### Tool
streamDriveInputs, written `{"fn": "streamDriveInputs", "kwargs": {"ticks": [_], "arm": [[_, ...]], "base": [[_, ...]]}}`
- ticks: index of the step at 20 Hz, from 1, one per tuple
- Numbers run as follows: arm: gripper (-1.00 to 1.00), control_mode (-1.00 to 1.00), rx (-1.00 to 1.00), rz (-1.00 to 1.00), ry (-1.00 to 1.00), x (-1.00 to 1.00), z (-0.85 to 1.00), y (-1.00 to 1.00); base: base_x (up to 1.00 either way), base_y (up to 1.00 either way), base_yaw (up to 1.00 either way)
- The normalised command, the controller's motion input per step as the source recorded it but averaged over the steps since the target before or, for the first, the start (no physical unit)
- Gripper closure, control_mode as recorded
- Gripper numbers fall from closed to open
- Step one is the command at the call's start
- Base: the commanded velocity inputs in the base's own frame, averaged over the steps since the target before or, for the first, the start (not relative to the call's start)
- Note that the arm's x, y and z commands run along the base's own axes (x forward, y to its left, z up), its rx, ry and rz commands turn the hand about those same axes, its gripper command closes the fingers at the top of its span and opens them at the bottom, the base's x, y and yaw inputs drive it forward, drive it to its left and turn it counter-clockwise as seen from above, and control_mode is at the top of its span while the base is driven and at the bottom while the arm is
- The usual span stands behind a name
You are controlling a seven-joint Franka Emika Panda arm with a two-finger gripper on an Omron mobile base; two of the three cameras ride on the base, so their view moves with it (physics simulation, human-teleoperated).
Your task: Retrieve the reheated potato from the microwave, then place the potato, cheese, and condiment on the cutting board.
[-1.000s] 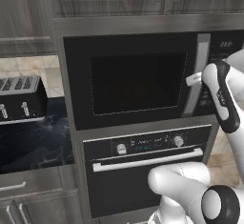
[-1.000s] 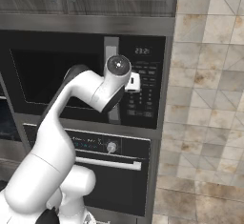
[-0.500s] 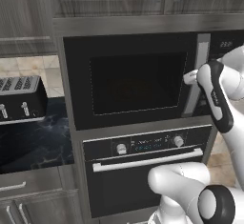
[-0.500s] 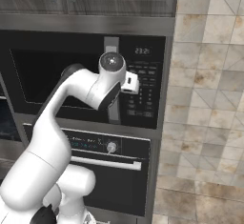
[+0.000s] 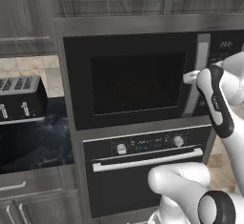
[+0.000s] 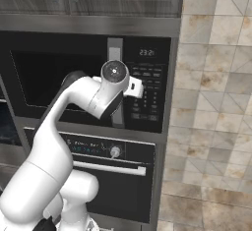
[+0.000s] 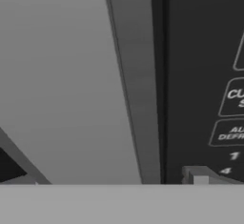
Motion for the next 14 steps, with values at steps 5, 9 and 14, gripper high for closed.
{"fn": "streamDriveInputs", "kwargs": {"ticks": [5,9,14], "arm": [[-1.00,-1.00,0.01,0.00,0.00,0.31,-0.01,0.26],[-1.00,-1.00,0.00,0.00,0.00,0.31,0.00,0.36],[-1.00,-1.00,0.00,-0.01,0.00,0.32,0.00,0.39]], "base": [[0.00,0.00,0.00],[0.00,0.00,0.00],[0.00,0.00,0.00]]}}
